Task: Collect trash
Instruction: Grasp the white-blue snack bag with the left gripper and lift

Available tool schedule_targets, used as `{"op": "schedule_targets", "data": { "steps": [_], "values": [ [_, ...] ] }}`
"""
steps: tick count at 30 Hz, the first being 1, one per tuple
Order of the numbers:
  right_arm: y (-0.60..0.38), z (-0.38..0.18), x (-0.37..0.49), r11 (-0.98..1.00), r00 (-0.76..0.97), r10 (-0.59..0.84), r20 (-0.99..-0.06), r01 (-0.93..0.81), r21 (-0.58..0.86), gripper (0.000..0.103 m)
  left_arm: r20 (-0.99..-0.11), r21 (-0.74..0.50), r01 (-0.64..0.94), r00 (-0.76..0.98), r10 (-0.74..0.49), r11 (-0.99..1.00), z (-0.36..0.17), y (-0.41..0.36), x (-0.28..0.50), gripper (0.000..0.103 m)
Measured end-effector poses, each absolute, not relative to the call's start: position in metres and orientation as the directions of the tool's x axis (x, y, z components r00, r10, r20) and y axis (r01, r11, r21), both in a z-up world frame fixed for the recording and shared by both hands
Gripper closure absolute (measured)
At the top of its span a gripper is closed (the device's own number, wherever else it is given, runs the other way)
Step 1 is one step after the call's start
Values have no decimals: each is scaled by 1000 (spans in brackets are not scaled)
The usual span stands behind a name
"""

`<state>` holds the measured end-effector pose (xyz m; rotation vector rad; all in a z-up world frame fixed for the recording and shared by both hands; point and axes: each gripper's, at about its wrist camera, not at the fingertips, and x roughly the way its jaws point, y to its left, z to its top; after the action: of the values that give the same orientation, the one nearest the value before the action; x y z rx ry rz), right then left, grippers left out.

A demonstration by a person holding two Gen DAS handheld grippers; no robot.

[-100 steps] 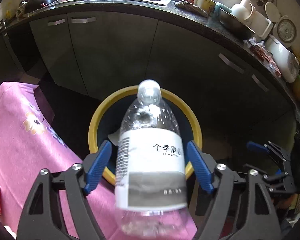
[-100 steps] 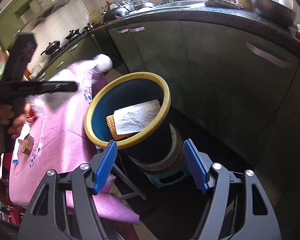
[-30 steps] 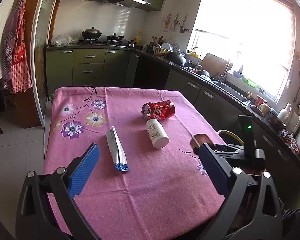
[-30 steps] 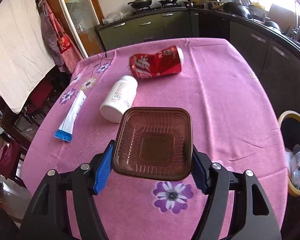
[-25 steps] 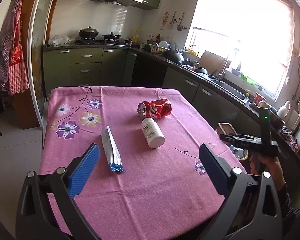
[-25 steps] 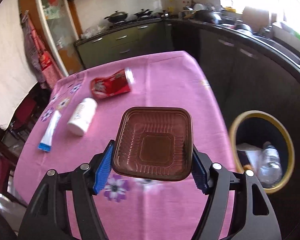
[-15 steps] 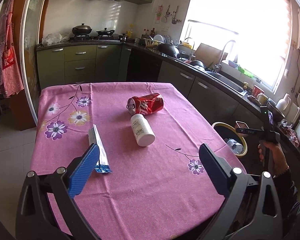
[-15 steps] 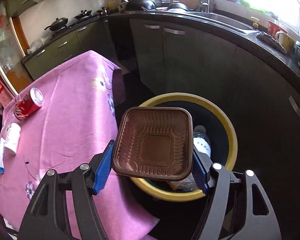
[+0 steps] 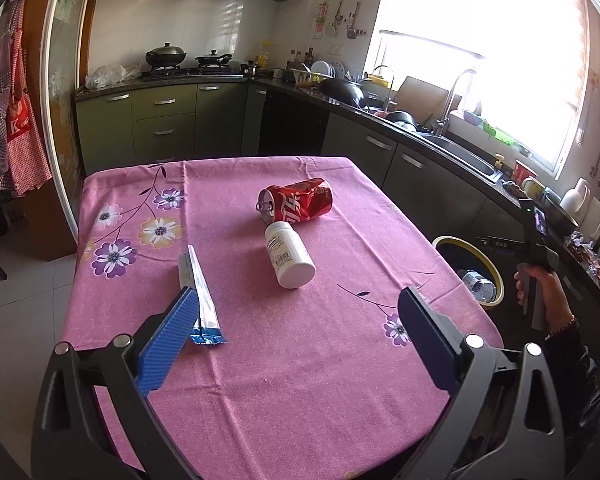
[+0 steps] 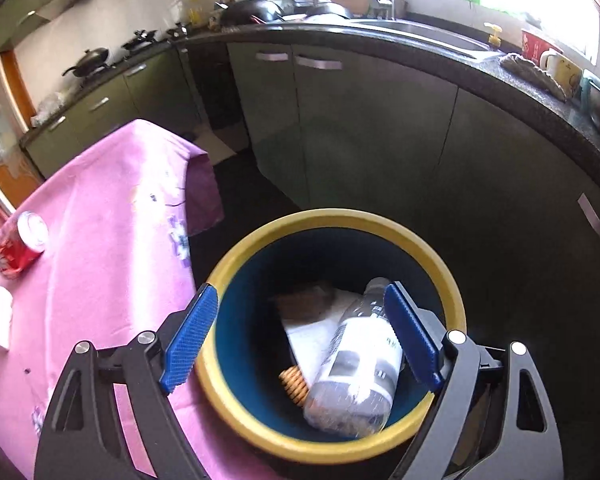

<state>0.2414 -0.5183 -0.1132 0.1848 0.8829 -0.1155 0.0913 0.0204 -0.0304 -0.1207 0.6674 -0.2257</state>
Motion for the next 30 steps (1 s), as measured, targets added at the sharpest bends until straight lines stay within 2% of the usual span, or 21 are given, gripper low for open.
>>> {"op": "schedule_targets", "data": {
  "steps": [6,11,19,21,22,23,30],
  "values": [
    [-485,-94,177,985,698,37,-715,96,145,17,-631,-173,111,751,-196,979,-43,30,102,8],
    [-455,-85,132,989,729,66,-681,43,142,16,-693,-135,37,710,-121,990,-64,42,123,8],
    [-431,-76,116,986,753,122,-647,-18,165,15,-808,-137,-32,582,-93,990,-114,56,180,8],
    [-426,-77,117,986,747,134,-651,-34,164,15,-829,-140,-57,553,-86,988,-125,61,194,15],
    [-424,-78,118,985,746,139,-651,-38,167,15,-838,-148,-68,538,-88,987,-131,63,199,25],
    [-423,-80,119,985,742,144,-655,-41,171,15,-847,-155,-78,524,-91,985,-135,66,204,31],
    [-426,-89,123,981,727,161,-667,-42,192,15,-859,-94,-91,511,-34,991,-141,65,216,39]
  ]
}}
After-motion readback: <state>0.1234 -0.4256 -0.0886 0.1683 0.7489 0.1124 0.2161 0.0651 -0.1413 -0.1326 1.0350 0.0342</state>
